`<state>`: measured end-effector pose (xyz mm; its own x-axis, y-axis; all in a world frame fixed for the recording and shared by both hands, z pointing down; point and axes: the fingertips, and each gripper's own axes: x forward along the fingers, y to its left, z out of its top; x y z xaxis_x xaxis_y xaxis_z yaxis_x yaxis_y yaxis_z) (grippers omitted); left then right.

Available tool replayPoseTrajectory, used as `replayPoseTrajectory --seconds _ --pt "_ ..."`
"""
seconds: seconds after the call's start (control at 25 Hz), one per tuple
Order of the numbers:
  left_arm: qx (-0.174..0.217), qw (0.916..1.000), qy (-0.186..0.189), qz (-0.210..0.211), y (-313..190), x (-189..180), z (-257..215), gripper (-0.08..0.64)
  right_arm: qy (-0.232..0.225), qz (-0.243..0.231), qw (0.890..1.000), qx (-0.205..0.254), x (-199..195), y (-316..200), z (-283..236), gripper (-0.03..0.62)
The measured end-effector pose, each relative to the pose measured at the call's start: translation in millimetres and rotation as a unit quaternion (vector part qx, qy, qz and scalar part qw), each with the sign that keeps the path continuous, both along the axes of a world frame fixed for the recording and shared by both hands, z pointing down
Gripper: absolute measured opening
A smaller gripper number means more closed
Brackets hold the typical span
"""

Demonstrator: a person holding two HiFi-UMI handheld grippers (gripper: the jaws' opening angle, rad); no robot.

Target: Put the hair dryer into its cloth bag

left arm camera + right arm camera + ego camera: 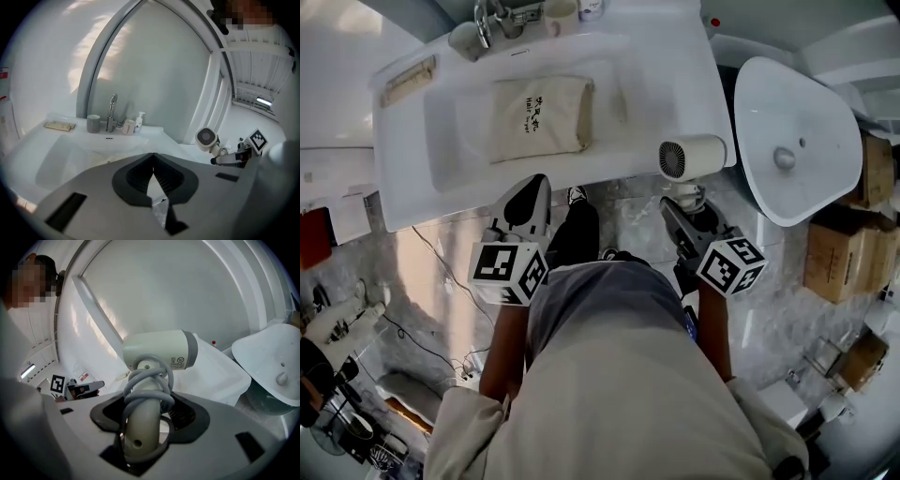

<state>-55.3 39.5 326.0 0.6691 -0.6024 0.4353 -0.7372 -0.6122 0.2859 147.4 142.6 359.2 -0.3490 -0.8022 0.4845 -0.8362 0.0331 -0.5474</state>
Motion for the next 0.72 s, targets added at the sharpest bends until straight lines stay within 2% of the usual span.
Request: replayPoseTrajectory --seconds 0.2,0.56,0.72 --pt "-0.017 0.9991 0.037 0.009 -36.3 2.3 2.0 0.008 0.0 0.009 1.0 -0.003 -3.5 -36.7 -3.6 0.252" --pt "-0.012 0.9982 0.005 0.059 -82.4 13.2 12.8 0.008 0.028 0.011 0.999 -0.013 -12.0 -74.6 -8.1 0.252" --pt "-0.018 0.9979 0.0 0.062 -93.0 13.7 27.0 0.009 0.025 0.014 0.999 -0.018 -19.3 -81.3 -5.7 0.252"
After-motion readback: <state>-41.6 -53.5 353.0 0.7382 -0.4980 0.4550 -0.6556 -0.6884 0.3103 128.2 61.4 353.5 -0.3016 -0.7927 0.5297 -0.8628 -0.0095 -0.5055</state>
